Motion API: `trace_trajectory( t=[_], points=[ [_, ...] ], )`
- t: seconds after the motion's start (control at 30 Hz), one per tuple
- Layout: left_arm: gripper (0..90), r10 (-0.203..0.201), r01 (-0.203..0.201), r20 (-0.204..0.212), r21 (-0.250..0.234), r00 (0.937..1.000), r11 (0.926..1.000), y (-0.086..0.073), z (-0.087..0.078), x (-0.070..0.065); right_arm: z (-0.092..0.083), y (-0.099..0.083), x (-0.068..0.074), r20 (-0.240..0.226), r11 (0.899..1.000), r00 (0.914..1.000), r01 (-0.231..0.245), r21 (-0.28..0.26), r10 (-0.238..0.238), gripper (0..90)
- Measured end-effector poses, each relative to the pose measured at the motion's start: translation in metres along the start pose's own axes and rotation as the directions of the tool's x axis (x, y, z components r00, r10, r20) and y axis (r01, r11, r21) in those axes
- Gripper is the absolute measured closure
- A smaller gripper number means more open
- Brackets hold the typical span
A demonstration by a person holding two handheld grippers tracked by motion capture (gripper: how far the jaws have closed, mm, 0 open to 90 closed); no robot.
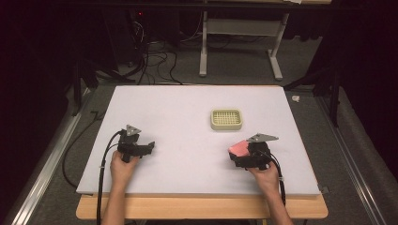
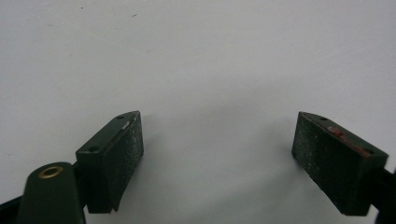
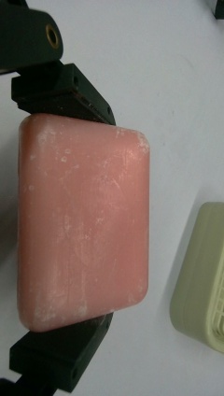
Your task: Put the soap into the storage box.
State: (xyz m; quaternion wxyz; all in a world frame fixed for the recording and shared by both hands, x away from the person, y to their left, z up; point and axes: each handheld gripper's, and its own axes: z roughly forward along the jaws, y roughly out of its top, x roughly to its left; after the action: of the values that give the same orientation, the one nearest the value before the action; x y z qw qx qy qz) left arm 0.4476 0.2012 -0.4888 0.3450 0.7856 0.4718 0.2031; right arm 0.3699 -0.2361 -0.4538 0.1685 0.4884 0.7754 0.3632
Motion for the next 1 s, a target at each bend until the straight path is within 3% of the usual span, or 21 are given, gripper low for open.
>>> trace_trajectory(
  t=[0.63,1.0],
  points=[
    [16.9,0.0,0.0,0.0,0.0,1.0,1.0,0.0,0.0,0.0,-0.006,0.024,-0.004,-0.014,0.999,0.9999,0.0,-0.051,-0.001,13.8],
    [17.0,0.0,0.0,0.0,0.0,1.0,1.0,0.0,0.0,0.0,-0.004,0.036,-0.005,-0.018,0.999,0.9998,0.007,-0.053,-0.008,13.8]
  ],
)
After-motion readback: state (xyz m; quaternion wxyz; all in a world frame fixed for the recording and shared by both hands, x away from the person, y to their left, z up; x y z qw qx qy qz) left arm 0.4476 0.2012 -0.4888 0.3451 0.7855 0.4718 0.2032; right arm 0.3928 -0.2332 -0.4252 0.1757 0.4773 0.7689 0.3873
